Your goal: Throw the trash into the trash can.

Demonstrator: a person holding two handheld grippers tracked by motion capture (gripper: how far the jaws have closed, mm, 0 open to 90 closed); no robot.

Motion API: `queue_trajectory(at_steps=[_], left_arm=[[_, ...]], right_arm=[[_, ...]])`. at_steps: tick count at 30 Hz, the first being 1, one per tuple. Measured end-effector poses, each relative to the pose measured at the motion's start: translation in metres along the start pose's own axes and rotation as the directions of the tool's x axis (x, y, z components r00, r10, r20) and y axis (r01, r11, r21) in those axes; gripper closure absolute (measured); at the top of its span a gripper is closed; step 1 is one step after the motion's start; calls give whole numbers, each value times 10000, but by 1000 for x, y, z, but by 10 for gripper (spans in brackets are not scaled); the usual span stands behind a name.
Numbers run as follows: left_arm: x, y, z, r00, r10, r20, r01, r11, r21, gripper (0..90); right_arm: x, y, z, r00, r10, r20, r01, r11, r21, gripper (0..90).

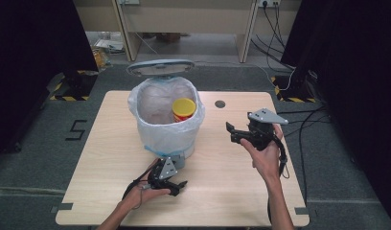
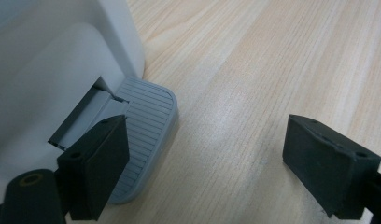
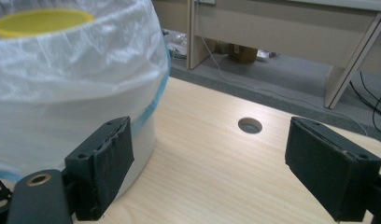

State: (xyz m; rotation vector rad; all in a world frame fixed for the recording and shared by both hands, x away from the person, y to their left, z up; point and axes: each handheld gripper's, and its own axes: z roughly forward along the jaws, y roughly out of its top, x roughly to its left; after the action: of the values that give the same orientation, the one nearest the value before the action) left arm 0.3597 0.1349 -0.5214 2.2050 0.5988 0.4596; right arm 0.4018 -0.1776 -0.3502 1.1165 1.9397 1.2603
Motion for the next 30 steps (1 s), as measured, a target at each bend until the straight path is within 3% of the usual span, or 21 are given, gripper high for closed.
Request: queue_trajectory(at_steps=[21,30], left_arm=[[0,0,0,10000,-13,-17,13,10000,12,137],[-1,0,0,10000,-42,-22,42,10000,24,137]], right_arm=[[-13,-79,0,9990,319,329,-355,9928,1141,155],[-4,-119,3,9983,408,407,-472,9842,1709,156]])
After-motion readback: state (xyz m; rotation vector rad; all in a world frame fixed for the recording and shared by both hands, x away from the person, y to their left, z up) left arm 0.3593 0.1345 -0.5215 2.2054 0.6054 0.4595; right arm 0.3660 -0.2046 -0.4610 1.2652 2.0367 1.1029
